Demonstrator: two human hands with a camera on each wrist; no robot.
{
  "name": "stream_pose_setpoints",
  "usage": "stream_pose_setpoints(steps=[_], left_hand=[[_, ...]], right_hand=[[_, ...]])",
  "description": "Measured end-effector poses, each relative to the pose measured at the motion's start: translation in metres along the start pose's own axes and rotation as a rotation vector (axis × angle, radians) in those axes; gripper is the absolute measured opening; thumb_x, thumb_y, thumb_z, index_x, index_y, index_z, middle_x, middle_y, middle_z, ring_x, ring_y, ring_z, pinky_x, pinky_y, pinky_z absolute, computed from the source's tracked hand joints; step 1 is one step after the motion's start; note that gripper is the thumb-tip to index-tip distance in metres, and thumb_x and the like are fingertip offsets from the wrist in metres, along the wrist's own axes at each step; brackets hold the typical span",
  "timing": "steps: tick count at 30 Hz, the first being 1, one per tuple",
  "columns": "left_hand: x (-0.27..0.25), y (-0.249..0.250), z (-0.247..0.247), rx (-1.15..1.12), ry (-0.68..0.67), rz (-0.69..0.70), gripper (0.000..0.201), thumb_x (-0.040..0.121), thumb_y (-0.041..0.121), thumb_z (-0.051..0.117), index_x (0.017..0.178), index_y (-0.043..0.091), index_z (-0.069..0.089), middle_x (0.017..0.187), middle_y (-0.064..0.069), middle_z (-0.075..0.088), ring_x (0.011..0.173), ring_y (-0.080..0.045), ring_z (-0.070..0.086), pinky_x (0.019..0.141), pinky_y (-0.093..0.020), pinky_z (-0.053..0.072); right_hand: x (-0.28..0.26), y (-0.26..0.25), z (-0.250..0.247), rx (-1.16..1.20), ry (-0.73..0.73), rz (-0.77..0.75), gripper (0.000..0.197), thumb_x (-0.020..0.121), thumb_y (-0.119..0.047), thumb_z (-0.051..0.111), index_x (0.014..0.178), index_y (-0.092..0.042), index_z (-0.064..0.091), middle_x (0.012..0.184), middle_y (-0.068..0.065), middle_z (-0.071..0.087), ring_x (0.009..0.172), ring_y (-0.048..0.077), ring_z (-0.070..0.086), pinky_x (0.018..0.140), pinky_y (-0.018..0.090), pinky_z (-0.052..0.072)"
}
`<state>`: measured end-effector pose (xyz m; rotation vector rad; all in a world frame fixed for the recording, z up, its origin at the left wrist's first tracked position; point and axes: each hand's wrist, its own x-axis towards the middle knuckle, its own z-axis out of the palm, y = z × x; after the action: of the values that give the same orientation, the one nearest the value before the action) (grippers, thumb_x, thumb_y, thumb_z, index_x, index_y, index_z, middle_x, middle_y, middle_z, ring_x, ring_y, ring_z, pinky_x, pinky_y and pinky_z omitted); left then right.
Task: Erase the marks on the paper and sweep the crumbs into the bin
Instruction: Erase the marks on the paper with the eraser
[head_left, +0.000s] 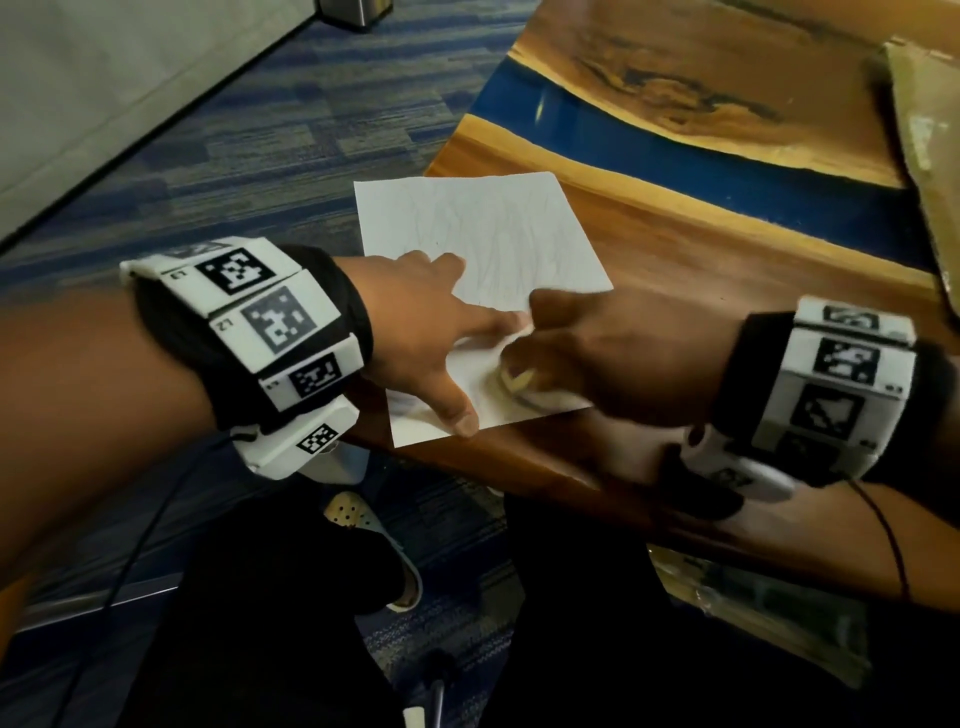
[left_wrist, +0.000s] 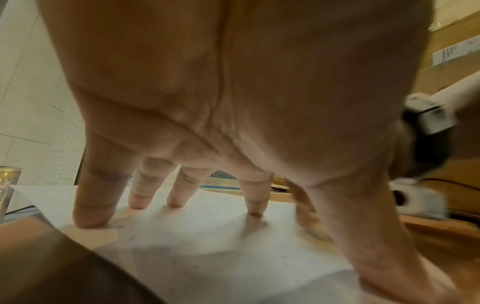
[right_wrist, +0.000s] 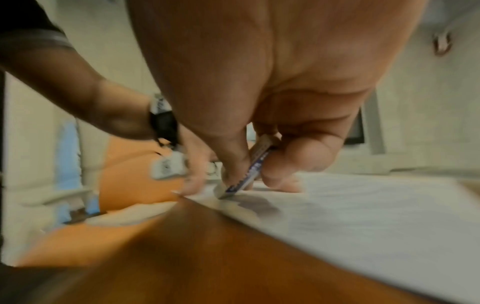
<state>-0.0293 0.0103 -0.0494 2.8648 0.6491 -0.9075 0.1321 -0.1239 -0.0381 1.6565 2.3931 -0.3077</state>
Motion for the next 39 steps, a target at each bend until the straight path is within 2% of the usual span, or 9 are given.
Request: stream_pose_setpoints(steps=[2,6,11,15,19,24,29,34,39], left_hand=[[0.000,0.000,0.000,-0.005,0.003,0.005,0.103,0.056,0.094,0.059,0.139,0.070,0.004,0.156,-0.013,0.019,0.143,-0.037,0.025,0.106,-0.057,0.041],[-0.001,0.001,0.000,0.008,-0.010,0.000,0.112,0.057,0.094,0.057,0.145,0.067,-0.007,0.164,-0.008,0.004,0.145,-0.037,0.022,0.111,-0.056,0.036],[0.001,0.002,-0.003,0.049,-0.019,0.036,0.111,0.058,0.094,0.056,0.147,0.063,-0.004,0.167,0.008,-0.008,0.145,-0.038,0.023,0.111,-0.056,0.037],[0.000,0.004,-0.004,0.066,-0.037,0.028,0.113,0.060,0.093,0.056,0.148,0.062,-0.008,0.168,0.005,-0.008,0.145,-0.041,0.023,0.112,-0.057,0.036],[0.001,0.002,-0.004,0.055,-0.041,0.037,0.112,0.057,0.094,0.057,0.146,0.064,-0.005,0.166,0.007,-0.005,0.144,-0.040,0.024,0.108,-0.057,0.040],[0.001,0.004,-0.004,0.065,-0.047,0.024,0.116,0.057,0.094,0.056,0.148,0.062,-0.009,0.167,0.006,-0.009,0.145,-0.040,0.022,0.111,-0.058,0.037],[0.002,0.002,-0.004,0.047,-0.041,0.035,0.116,0.055,0.095,0.058,0.146,0.064,-0.007,0.167,0.008,-0.007,0.144,-0.040,0.022,0.109,-0.058,0.039],[0.002,0.003,-0.004,0.032,-0.052,0.014,0.116,0.056,0.095,0.058,0.147,0.064,-0.008,0.167,0.010,-0.010,0.148,-0.038,0.017,0.112,-0.059,0.034],[0.003,0.007,-0.002,-0.050,0.007,0.006,0.107,0.057,0.098,0.048,0.148,0.063,0.003,0.168,0.007,0.001,0.148,-0.035,0.022,0.114,-0.057,0.033]], right_hand=[[0.002,-0.010,0.004,0.039,-0.033,-0.075,0.035,0.100,-0.029,0.052,0.135,-0.035,0.054,0.112,-0.007,0.042,0.088,0.018,0.054,0.073,0.038,0.053],[-0.004,0.025,-0.003,-0.049,0.019,0.136,0.036,0.101,-0.034,0.050,0.138,-0.032,0.054,0.105,-0.007,0.041,0.084,0.017,0.055,0.071,0.037,0.053],[-0.008,-0.007,0.005,0.027,-0.019,-0.070,0.036,0.099,-0.031,0.056,0.135,-0.033,0.055,0.104,-0.013,0.031,0.078,0.013,0.043,0.067,0.033,0.048],[-0.009,0.024,-0.001,-0.069,0.013,0.110,0.037,0.101,-0.036,0.045,0.137,-0.033,0.053,0.103,-0.008,0.037,0.079,0.016,0.053,0.066,0.036,0.052],[-0.011,-0.012,0.009,-0.001,-0.047,-0.071,0.038,0.097,-0.031,0.045,0.134,-0.030,0.054,0.104,-0.008,0.033,0.077,0.022,0.055,0.064,0.040,0.053],[-0.016,0.028,0.001,-0.082,0.019,0.154,0.040,0.100,-0.036,0.048,0.140,-0.032,0.051,0.106,-0.006,0.041,0.080,0.017,0.054,0.068,0.036,0.053],[-0.015,-0.020,0.014,-0.016,-0.024,-0.065,0.043,0.095,-0.042,0.047,0.135,-0.029,0.053,0.108,-0.002,0.045,0.073,0.019,0.053,0.063,0.036,0.052],[-0.022,0.024,0.007,-0.111,0.014,0.248,0.041,0.100,-0.042,0.042,0.139,-0.030,0.050,0.103,-0.005,0.048,0.080,0.017,0.057,0.068,0.036,0.056],[-0.024,0.027,0.014,-0.101,0.016,0.288,0.040,0.103,-0.041,0.043,0.139,-0.027,0.052,0.104,-0.003,0.056,0.083,0.016,0.056,0.061,0.024,0.043]])
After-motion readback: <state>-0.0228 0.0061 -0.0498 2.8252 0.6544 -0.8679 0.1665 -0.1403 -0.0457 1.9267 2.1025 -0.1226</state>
